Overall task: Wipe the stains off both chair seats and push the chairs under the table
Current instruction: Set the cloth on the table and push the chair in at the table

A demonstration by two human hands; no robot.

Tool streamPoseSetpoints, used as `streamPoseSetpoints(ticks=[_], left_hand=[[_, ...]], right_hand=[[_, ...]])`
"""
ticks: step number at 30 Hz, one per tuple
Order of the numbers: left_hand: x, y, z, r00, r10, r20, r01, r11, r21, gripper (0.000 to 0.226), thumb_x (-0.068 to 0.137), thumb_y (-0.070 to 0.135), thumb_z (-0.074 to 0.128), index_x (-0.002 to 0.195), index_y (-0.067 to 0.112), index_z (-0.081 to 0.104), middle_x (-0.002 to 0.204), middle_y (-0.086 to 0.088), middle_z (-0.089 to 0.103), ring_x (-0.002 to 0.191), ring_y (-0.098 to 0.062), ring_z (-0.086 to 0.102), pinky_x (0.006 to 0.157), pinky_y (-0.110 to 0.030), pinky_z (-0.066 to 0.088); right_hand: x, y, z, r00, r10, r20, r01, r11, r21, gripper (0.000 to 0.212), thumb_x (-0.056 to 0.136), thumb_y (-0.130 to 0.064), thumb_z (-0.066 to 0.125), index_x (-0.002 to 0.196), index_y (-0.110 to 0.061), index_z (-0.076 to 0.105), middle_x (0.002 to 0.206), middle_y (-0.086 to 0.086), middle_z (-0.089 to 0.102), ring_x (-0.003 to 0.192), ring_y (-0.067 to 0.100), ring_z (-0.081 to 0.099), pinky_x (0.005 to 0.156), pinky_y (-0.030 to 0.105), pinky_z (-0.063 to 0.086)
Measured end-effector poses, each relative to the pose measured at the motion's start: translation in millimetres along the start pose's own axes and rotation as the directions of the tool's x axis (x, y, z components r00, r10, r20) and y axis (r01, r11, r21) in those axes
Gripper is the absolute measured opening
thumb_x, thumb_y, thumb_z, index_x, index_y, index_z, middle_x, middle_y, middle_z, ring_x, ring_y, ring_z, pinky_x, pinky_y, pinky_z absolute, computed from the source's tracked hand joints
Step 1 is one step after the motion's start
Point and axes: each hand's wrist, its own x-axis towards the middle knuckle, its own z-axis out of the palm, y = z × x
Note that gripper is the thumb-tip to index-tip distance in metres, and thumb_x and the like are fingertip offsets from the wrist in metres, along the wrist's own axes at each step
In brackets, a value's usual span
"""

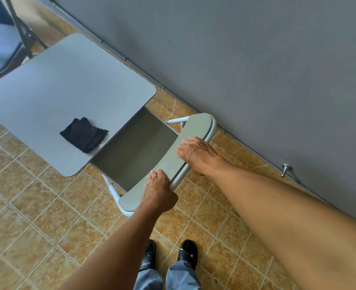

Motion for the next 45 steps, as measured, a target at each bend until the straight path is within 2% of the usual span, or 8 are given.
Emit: streamPoseSetpoints(ticks=[5, 20, 24, 28, 30, 32, 37, 45], left_hand=[[5.5, -1.7, -3.1, 0.999, 0.038, -0.017, -0.038, 0.999, 0.028, 0.042, 0.073, 0.010, 0.056, 0.112, 0.006, 0.041, 0.122, -0.015, 0.043, 0.114, -0.032, 0.045, 0.099, -0.049, 0.042], [11.1, 4.8, -9.2, 0.999, 0.031, 0.034, -0.032, 0.998, 0.045, 0.040, 0.068, 0.014, 0.058, 0.104, 0.012, 0.040, 0.105, -0.005, 0.042, 0.096, -0.023, 0.046, 0.080, -0.035, 0.045], [7.2, 6.7, -11.7, 0.998, 0.002, 0.058, -0.004, 1.000, 0.030, 0.061, 0.072, 0.012, 0.057, 0.128, 0.008, 0.035, 0.124, -0.007, 0.042, 0.117, -0.026, 0.043, 0.098, -0.039, 0.043], [-8.5, 3.4, -22.5, 0.994, 0.044, 0.096, -0.050, 0.996, 0.068, 0.071, 0.080, 0.020, 0.062, 0.140, 0.009, 0.026, 0.131, -0.006, 0.042, 0.116, -0.025, 0.046, 0.100, -0.039, 0.043], [-18.6, -3.8, -32.1, 0.984, 0.097, 0.153, -0.115, 0.986, 0.118, 0.096, 0.084, 0.037, 0.066, 0.151, 0.008, 0.002, 0.156, -0.010, 0.020, 0.140, -0.027, 0.027, 0.114, -0.039, 0.026], [-25.4, -13.4, -49.7, 0.978, 0.151, 0.145, -0.175, 0.969, 0.175, 0.106, 0.086, 0.053, 0.059, 0.150, 0.009, -0.013, 0.161, -0.010, 0.003, 0.147, -0.022, 0.007, 0.120, -0.039, 0.011], [-23.7, -37.4, -107.8, 0.984, 0.164, 0.068, -0.177, 0.937, 0.301, 0.081, 0.095, 0.060, 0.026, 0.152, 0.013, -0.008, 0.161, -0.005, -0.002, 0.147, -0.018, -0.002, 0.120, -0.041, 0.006], [-25.0, -106.7, -240.4, 0.970, 0.244, -0.012, -0.223, 0.904, 0.365, 0.069, 0.099, 0.051, 0.020, 0.152, 0.013, -0.002, 0.161, -0.005, -0.001, 0.147, -0.017, -0.004, 0.120, -0.042, 0.004]], right_hand=[[3.5, -1.6, 4.5, 0.998, 0.052, 0.019, -0.052, 0.999, 0.010, 0.037, 0.090, 0.000, 0.047, 0.120, -0.016, 0.060, 0.127, 0.003, 0.062, 0.131, 0.026, 0.047, 0.108, 0.040, 0.036], [11.0, 1.0, 13.4, 0.997, 0.067, 0.023, -0.066, 0.997, -0.040, 0.025, 0.092, -0.012, 0.052, 0.114, -0.021, 0.061, 0.117, 0.002, 0.065, 0.115, 0.025, 0.056, 0.098, 0.040, 0.041], [8.8, -2.9, 6.8, 0.995, 0.082, 0.048, -0.081, 0.996, -0.030, 0.027, 0.093, -0.012, 0.051, 0.117, -0.019, 0.060, 0.120, 0.005, 0.063, 0.116, 0.026, 0.054, 0.101, 0.042, 0.040], [3.3, -7.1, -15.1, 0.976, 0.083, 0.203, -0.095, 0.994, 0.049, 0.039, 0.090, -0.006, 0.054, 0.128, -0.015, 0.053, 0.134, 0.010, 0.052, 0.131, 0.030, 0.041, 0.114, 0.045, 0.027], [2.8, -8.5, -28.9, 0.932, 0.039, 0.360, -0.085, 0.990, 0.114, 0.048, 0.084, -0.002, 0.059, 0.129, -0.015, 0.050, 0.139, 0.014, 0.046, 0.137, 0.033, 0.033, 0.119, 0.050, 0.015], [1.8, -12.2, -42.4, 0.890, -0.003, 0.456, -0.108, 0.970, 0.217, 0.056, 0.080, -0.003, 0.062, 0.133, -0.016, 0.047, 0.139, 0.013, 0.045, 0.137, 0.034, 0.033, 0.119, 0.054, 0.015], [3.9, -34.9, -90.6, 0.903, 0.129, 0.409, -0.342, 0.792, 0.506, 0.071, 0.084, -0.010, 0.054, 0.149, -0.030, 0.035, 0.155, 0.007, 0.037, 0.138, 0.030, 0.042, 0.111, 0.045, 0.040], [56.3, -129.9, -175.8, 0.908, 0.310, 0.282, -0.419, 0.691, 0.589, 0.057, 0.092, -0.011, 0.045, 0.146, -0.026, 0.043, 0.151, 0.009, 0.045, 0.133, 0.029, 0.048, 0.106, 0.042, 0.044]])
